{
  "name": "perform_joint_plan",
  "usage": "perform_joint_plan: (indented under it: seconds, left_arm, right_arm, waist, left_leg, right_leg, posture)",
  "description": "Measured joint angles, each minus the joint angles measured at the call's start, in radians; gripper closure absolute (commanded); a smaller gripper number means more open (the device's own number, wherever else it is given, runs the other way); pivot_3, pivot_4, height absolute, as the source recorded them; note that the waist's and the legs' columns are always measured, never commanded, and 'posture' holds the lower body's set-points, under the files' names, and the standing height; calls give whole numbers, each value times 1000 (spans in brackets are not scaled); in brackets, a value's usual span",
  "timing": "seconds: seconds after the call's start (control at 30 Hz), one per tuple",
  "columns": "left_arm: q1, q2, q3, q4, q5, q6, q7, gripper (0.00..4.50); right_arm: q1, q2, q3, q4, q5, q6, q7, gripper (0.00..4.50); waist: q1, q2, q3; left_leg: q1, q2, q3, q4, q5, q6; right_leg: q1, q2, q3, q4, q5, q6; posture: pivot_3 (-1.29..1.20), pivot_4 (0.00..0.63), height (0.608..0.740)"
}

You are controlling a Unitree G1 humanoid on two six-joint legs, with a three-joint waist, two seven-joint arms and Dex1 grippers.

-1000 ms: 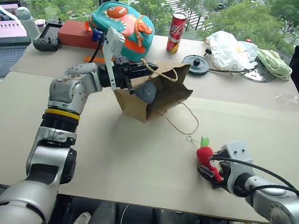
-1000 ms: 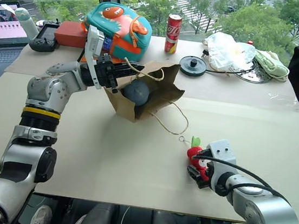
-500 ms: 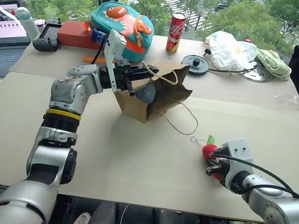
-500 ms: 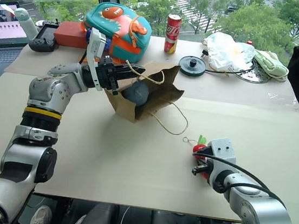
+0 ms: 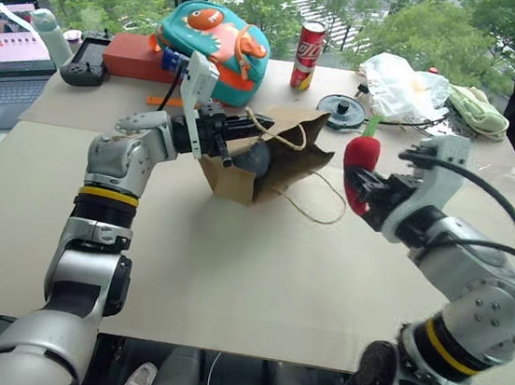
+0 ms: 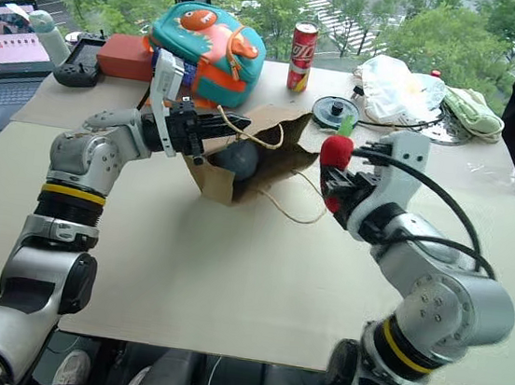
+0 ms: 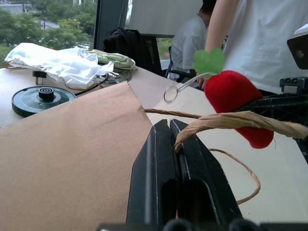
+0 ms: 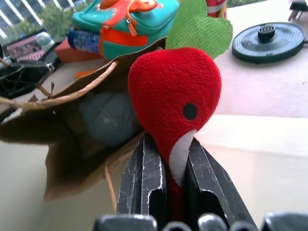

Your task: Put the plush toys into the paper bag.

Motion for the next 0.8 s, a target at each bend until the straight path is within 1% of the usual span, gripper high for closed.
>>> perform_joint_plan:
  seconds: [0.07, 0.2, 0.37, 0.53, 0.63, 0.7, 0.73, 0.77, 0.8]
  left_arm:
    - [0, -4, -2, 0, 0, 0, 0, 4500]
    - [0, -4, -2, 0, 0, 0, 0, 4500]
    - [0, -4, -1, 0, 0, 0, 0, 4500]
    - [-1, -8, -2, 0, 0, 0, 0, 4500]
    - [-1, -11, -3, 0, 0, -1, -1, 4500]
    - [-1, -12, -3, 0, 0, -1, -1, 4500]
    - [-1, -12, -3, 0, 0, -1, -1, 4500]
    - [-1, -12, -3, 0, 0, -1, -1, 4500]
    - [-1, -12, -3, 0, 0, -1, -1, 4500]
  right_arm:
    - [-4, 50, 55, 33, -16, -1, -26, 4044]
    - [-4, 83, 132, 108, -53, -37, -59, 4044]
    - [-20, 111, 229, 247, -89, -132, -76, 4044]
    - [-90, 113, 268, 463, -130, -274, -85, 4044]
    - [-165, 114, 269, 592, -145, -363, -87, 4044]
    - [-202, 114, 276, 651, -154, -412, -87, 3447]
    - [-212, 114, 281, 670, -154, -430, -86, 3284]
    - [-216, 114, 285, 682, -154, -441, -86, 2867]
    - [-219, 115, 285, 695, -153, -453, -86, 2584]
  waist:
    - [-1, 0, 0]
    - [-1, 0, 0]
    - [-3, 0, 0]
    - [-4, 0, 0]
    - [-7, 0, 0]
    - [-8, 0, 0]
    - [-9, 0, 0]
    - [-10, 0, 0]
    - [-11, 0, 0]
  left_leg:
    - [0, 0, 0, 0, 0, 0]
    - [1, 0, 0, 1, 0, -1]
    - [1, 0, 0, 0, 0, -1]
    - [1, 0, 0, 0, 1, -1]
    - [1, 0, 0, 0, 1, -1]
    - [1, 0, 0, -1, 1, -1]
    - [1, 0, 0, -1, 1, -1]
    - [1, 0, 0, -1, 1, -1]
    - [1, 0, 0, -1, 1, -1]
  right_leg:
    - [0, 0, 0, 0, 0, 0]
    - [0, 0, 0, 0, 0, 0]
    - [0, 0, 0, 0, 0, 0]
    - [0, 0, 0, 0, 0, 0]
    - [0, 0, 0, 0, 0, 0]
    - [0, 0, -1, 1, 0, 0]
    - [0, 0, -1, 1, 0, 0]
    - [0, 0, -1, 1, 0, 0]
    - [0, 0, -1, 1, 0, 0]
  posture:
    - [0, 150, 739]
    - [0, 150, 739]
    - [0, 150, 739]
    - [0, 150, 739]
    - [0, 150, 739]
    - [0, 150, 739]
    - [0, 150, 739]
    - [0, 150, 739]
    - [0, 150, 739]
